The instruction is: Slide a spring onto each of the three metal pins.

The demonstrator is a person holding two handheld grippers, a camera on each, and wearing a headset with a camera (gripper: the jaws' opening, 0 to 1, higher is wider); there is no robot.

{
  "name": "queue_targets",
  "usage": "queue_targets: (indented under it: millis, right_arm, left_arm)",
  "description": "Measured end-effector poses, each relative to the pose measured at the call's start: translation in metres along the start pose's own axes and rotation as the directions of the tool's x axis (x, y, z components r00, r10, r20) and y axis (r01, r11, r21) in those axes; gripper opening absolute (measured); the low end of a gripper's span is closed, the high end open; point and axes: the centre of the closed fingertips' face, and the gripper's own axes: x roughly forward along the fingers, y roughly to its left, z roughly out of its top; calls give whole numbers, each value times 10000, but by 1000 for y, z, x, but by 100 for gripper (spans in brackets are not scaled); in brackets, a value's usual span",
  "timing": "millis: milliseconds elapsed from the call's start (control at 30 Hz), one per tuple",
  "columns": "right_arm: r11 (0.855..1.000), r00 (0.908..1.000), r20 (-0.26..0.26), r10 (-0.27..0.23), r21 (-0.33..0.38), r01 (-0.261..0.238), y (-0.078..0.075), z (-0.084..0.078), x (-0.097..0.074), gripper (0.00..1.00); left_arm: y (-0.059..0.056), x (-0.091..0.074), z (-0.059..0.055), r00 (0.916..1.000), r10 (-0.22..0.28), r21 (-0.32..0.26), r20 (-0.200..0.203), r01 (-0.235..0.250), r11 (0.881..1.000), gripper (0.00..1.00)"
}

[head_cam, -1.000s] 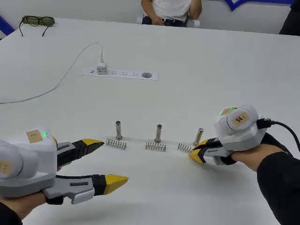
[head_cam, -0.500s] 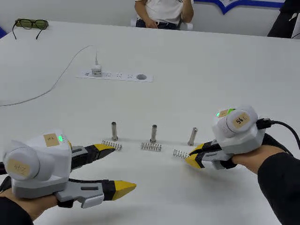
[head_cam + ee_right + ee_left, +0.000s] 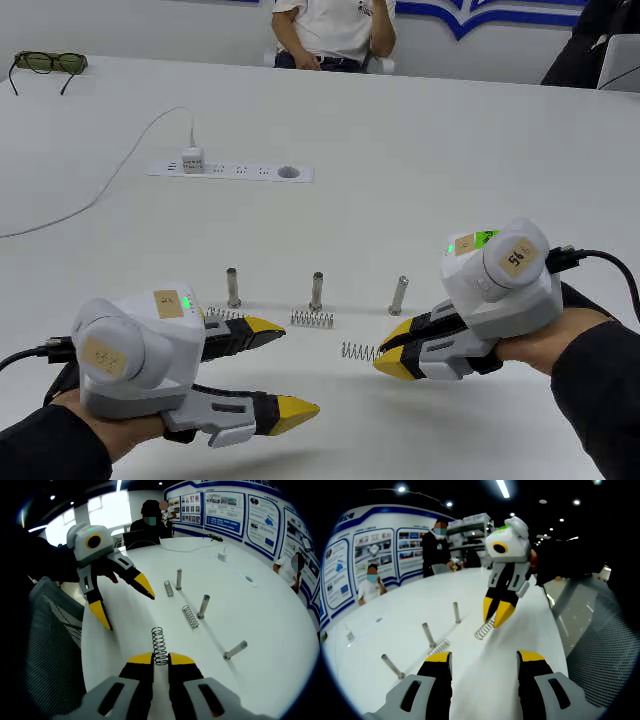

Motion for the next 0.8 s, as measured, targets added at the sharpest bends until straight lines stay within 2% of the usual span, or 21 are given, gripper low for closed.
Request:
queue_targets:
  millis: [167, 433, 800]
  right_arm:
    - [9972, 9979, -161, 627, -406, -633, 18, 6, 0, 11]
    - [9913, 9937, -222, 1098, -703, -1111, 31, 12, 0, 11]
    - [9826, 9864, -520, 1561, -932, -1605, 42, 11, 0, 12]
  left_arm:
    - [-7, 5, 1, 9994, -320, 326, -89, 323, 9989, 49]
    - [-15, 9, 4, 9977, -671, 762, -137, 680, 9948, 36]
    - [-28, 13, 4, 9944, -1019, 1332, -273, 1047, 9855, 19]
